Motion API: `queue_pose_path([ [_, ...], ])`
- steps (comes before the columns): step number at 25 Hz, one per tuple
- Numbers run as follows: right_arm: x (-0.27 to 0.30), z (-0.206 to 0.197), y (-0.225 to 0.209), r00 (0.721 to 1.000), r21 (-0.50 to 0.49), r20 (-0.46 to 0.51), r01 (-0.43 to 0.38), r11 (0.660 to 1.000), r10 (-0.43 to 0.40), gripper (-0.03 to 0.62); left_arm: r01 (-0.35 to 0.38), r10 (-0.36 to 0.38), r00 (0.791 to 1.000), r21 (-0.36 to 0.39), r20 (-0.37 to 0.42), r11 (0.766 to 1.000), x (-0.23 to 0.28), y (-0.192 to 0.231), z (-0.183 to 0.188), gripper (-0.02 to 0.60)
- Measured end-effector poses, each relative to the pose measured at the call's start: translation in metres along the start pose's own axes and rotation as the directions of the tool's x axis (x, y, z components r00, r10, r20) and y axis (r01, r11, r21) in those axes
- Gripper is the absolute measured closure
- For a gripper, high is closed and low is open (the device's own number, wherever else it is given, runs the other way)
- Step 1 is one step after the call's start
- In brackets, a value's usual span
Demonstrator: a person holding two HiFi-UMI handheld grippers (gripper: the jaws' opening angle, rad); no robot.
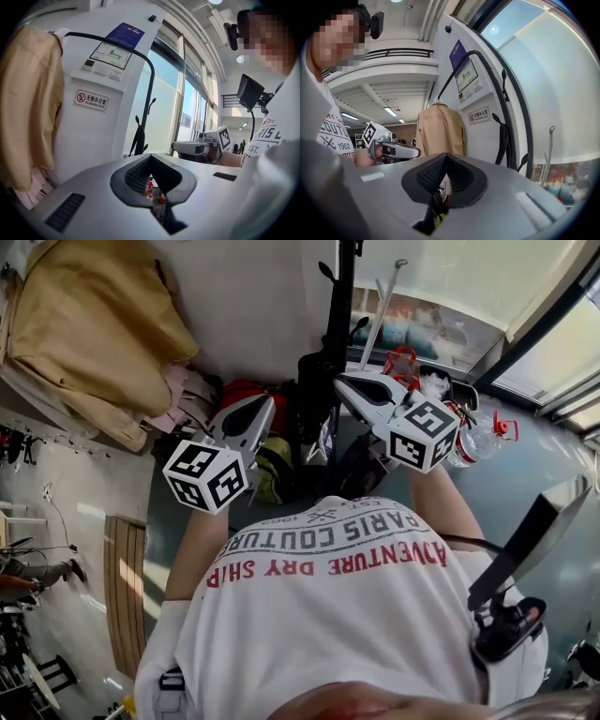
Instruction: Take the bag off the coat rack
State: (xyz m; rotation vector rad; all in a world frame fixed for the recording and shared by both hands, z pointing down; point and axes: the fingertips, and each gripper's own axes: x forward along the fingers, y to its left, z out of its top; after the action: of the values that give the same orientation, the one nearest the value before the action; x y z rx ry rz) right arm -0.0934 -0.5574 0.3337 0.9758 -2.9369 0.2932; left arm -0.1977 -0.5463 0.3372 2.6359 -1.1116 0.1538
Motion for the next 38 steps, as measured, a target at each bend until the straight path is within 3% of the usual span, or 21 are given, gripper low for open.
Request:
queue_pose_path([
  [5,0.019,0.001,-0.049,0.999,0.012,0.007,0.054,0.998,-0.054,0.589,-0.007,0.007,1.0,-0.048,-0.005,0.999,0.027,0.018,-0.005,0.58],
  [9,0.03,0.009,-0.089,0.987,0.026,0.071,0.139,0.99,-0.141,0.554,-0.011,0.009,1.0,-0.049,-0.03,0.999,0.037,0.023,-0.01,0.58],
  [15,0.052,0.006,-0.134,0.965,0.037,0.086,0.244,0.969,-0.246,0.426,-0.015,0.011,0.999,-0.096,-0.045,0.995,0.041,0.037,-0.015,0.58],
  [18,0.065,-0.004,-0.151,0.957,0.058,0.072,0.277,0.959,-0.281,0.404,-0.039,0.034,0.998,-0.1,-0.051,0.994,0.039,0.047,-0.018,0.58],
  [28,0.101,-0.037,-0.179,0.947,0.105,-0.015,0.322,0.941,-0.322,0.41,-0.087,0.077,0.994,-0.144,-0.073,0.986,0.03,0.073,-0.031,0.58],
  [30,0.101,-0.04,-0.182,0.943,0.117,-0.014,0.332,0.936,-0.333,0.466,-0.086,0.075,0.994,-0.155,-0.075,0.984,0.032,0.077,-0.034,0.58],
  [32,0.1,-0.041,-0.184,0.934,0.103,-0.013,0.356,0.929,-0.357,0.564,-0.081,0.068,0.994,-0.162,-0.086,0.983,0.034,0.079,-0.038,0.58],
  [38,0.099,-0.041,-0.18,0.924,0.069,-0.023,0.383,0.921,-0.382,0.585,-0.065,0.044,0.992,-0.174,-0.119,0.983,0.038,0.076,-0.049,0.58],
])
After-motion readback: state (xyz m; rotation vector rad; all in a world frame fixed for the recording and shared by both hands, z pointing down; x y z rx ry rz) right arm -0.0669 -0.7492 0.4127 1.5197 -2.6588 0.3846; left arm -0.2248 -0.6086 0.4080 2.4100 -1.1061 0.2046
